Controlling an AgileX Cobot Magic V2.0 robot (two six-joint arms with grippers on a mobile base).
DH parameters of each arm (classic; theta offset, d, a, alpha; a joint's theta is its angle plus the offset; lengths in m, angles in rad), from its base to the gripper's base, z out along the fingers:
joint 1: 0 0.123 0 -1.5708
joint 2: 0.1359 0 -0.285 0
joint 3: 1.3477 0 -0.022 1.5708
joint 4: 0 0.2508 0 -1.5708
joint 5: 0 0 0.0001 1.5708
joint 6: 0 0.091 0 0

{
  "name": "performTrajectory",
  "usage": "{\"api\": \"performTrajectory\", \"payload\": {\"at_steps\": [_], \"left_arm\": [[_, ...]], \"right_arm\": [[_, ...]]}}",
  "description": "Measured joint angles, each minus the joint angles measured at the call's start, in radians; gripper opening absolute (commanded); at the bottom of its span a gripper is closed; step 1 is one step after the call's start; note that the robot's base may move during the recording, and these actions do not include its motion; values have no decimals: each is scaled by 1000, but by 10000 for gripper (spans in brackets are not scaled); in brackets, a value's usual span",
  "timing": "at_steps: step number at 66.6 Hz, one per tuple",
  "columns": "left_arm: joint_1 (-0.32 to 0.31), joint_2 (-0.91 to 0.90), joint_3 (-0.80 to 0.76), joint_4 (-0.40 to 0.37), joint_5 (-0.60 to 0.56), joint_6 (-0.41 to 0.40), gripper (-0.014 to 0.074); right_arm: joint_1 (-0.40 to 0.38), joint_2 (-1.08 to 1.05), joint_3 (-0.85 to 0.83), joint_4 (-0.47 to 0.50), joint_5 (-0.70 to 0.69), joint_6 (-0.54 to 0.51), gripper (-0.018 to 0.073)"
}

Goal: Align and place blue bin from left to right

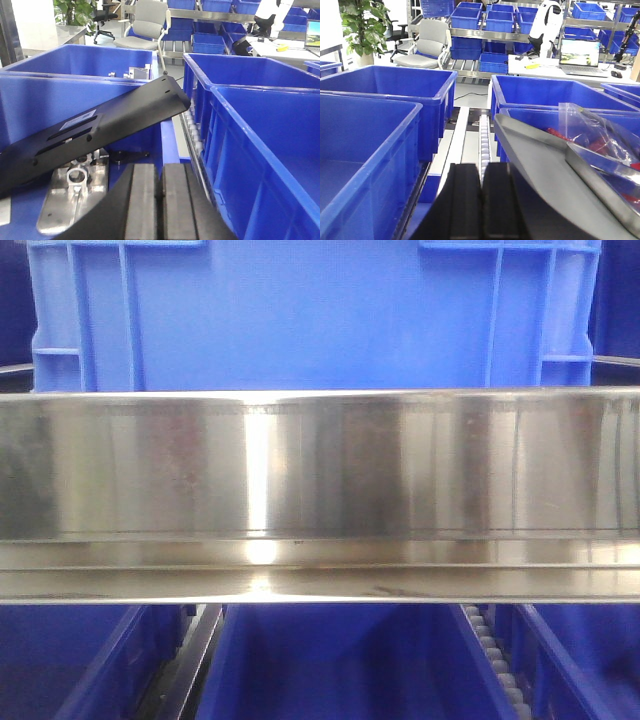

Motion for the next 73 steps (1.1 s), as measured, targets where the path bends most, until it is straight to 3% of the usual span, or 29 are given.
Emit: {"api": "performTrajectory", "payload": {"at_steps": [13,21,31,43,58,73], "left_arm": [[0,43,0,-61,-92,0,-111],[0,85,-41,-95,-78,0,-111],[-16,190,-189,-101,48,0,-111],[-94,343,-402,-101,180,0,-111],[-202,576,-662,-8,328,-4,-111],[-213,792,-891,45,521,-73,-111]], "right_arm": [[0,29,-3,0,-57,0,-81],[0,79,-32,0,-22,43,-78],[2,201,-167,4,98,105,-76],[38,353,-337,6,220,114,-76],[138,569,-534,4,342,123,-76],[195,777,-730,-45,464,246,-76]]}}
